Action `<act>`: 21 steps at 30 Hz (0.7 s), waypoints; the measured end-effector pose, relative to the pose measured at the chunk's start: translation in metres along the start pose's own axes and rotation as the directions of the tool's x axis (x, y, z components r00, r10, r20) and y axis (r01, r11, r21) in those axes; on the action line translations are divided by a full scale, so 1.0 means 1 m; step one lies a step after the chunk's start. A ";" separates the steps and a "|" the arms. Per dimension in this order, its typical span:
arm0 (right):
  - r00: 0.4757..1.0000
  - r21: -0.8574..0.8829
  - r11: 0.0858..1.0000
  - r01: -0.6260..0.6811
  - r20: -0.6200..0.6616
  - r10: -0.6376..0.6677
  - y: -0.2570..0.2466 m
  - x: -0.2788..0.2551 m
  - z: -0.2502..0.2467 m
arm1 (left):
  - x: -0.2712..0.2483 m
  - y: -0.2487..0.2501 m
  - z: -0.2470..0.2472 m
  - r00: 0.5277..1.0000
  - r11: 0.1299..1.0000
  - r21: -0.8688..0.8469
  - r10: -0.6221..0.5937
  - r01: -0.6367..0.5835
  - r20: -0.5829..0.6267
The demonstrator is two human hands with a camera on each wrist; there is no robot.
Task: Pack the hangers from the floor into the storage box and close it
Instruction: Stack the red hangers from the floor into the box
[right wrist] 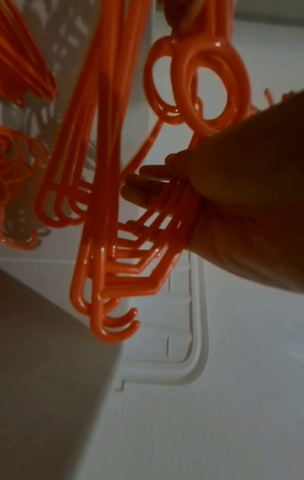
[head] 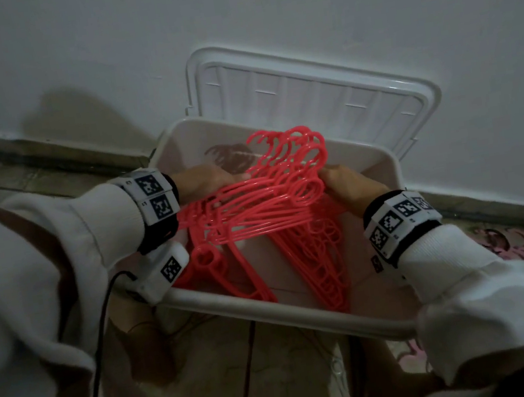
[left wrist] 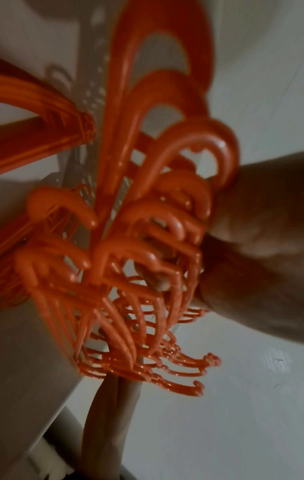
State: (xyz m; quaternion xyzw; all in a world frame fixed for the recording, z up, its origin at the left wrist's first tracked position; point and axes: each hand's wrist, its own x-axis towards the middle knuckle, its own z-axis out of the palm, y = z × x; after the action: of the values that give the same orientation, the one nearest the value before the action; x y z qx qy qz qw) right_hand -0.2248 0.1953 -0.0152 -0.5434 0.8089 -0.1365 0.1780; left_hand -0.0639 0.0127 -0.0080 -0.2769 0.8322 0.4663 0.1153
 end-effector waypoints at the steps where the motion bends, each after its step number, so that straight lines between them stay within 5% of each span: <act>1: 1.000 0.026 0.999 -0.019 -0.001 0.019 0.000 0.001 0.001 | 0.000 0.000 0.001 1.000 1.000 -0.017 -0.011 0.011 0.015; 4: 0.991 0.153 0.979 -0.136 0.009 0.136 -0.002 0.003 0.002 | -0.002 -0.003 0.001 0.999 0.997 -0.081 0.009 -0.006 0.035; 8: 0.997 0.115 0.991 -0.067 0.037 0.063 0.006 -0.005 0.002 | 0.000 -0.007 -0.003 0.998 0.996 -0.089 0.026 -0.031 -0.057; 14: 0.983 0.004 0.986 0.168 -0.079 -0.167 0.019 -0.013 -0.015 | 0.005 -0.006 -0.012 0.982 0.959 -0.270 0.038 -0.088 -0.183; 16: 0.987 -0.066 0.988 0.141 -0.063 -0.146 0.020 -0.009 -0.022 | 0.005 -0.005 -0.013 0.988 0.941 -0.325 0.053 -0.098 -0.145; 21: 0.915 -0.090 0.916 0.392 -0.065 -0.398 0.007 -0.009 -0.024 | -0.001 -0.005 -0.006 0.998 0.967 -0.248 0.053 -0.056 -0.018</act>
State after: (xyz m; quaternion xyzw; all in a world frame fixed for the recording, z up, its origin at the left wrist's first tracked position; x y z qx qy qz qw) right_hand -0.2381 0.2067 0.0049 -0.6958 0.6937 -0.1610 0.0929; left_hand -0.0601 0.0057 -0.0081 -0.2688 0.7752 0.5682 0.0623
